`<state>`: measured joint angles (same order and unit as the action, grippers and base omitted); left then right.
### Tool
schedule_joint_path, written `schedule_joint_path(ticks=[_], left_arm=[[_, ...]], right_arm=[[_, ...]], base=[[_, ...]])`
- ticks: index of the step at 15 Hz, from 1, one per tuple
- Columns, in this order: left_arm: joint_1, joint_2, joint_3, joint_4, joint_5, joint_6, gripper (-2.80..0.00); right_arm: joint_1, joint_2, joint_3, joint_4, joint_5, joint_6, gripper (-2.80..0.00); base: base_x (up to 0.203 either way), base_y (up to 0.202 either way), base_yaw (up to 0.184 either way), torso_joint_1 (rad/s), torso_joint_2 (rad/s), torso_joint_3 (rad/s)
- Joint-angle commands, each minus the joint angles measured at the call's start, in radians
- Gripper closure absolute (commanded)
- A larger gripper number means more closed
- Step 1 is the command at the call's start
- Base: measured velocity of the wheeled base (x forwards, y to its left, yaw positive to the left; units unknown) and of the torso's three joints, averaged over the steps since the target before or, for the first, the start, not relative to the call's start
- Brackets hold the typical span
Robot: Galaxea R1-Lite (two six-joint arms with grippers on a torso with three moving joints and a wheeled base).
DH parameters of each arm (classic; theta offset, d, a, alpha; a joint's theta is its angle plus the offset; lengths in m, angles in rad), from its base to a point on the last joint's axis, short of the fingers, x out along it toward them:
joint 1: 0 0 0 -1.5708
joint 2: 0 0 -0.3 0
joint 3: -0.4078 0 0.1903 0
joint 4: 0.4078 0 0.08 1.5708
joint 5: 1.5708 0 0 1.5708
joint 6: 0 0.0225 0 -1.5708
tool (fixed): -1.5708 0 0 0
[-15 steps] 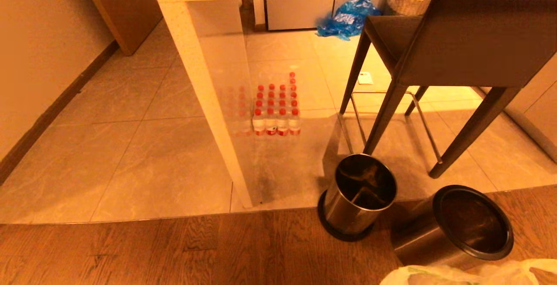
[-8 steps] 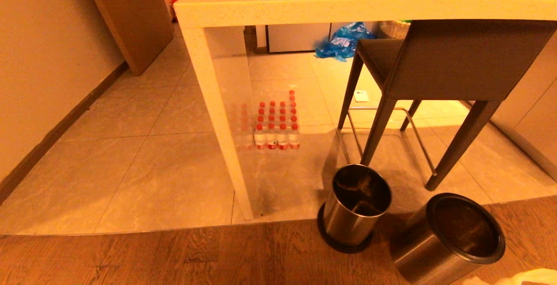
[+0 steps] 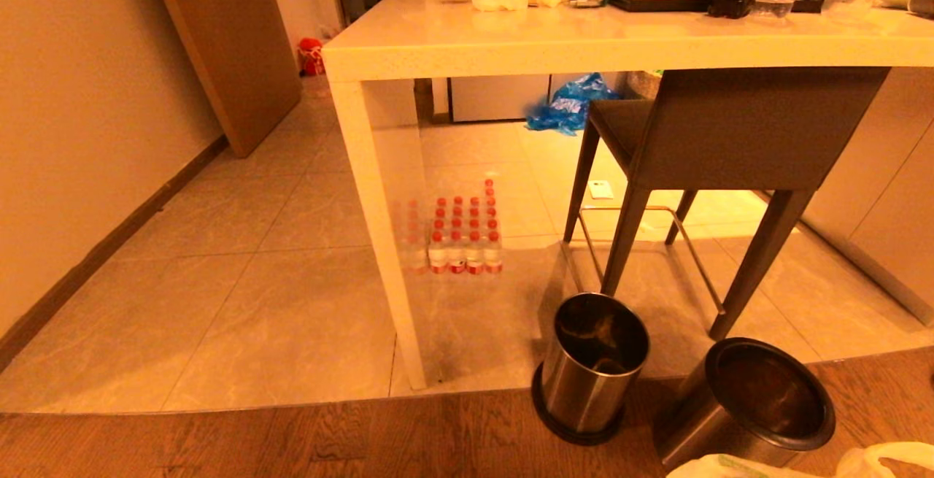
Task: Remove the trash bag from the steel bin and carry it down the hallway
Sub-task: Put the trash bag at the door
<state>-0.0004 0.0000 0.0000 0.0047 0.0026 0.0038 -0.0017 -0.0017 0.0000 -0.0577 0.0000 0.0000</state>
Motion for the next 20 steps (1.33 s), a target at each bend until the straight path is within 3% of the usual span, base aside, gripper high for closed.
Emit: schedule_joint_path(ticks=[1, 10, 20], left_arm=[[0.000, 0.002, -0.001, 0.000, 0.000, 0.001, 0.00], [0.000, 0.001, 0.000, 0.000, 0.000, -0.001, 0.00], [0.000, 0.001, 0.000, 0.000, 0.000, -0.001, 0.00]], right_arm=[[0.000, 0.000, 0.025, -0.001, 0.000, 0.000, 0.00], [0.000, 0.000, 0.025, -0.001, 0.000, 0.000, 0.00], [0.000, 0.000, 0.025, -0.001, 0.000, 0.000, 0.00]], base=[[0.000, 0.000, 0.000, 0.002, 0.00, 0.041], [0.001, 0.017, -0.002, 0.001, 0.00, 0.002], [0.000, 0.186, -0.001, 0.004, 0.00, 0.002]])
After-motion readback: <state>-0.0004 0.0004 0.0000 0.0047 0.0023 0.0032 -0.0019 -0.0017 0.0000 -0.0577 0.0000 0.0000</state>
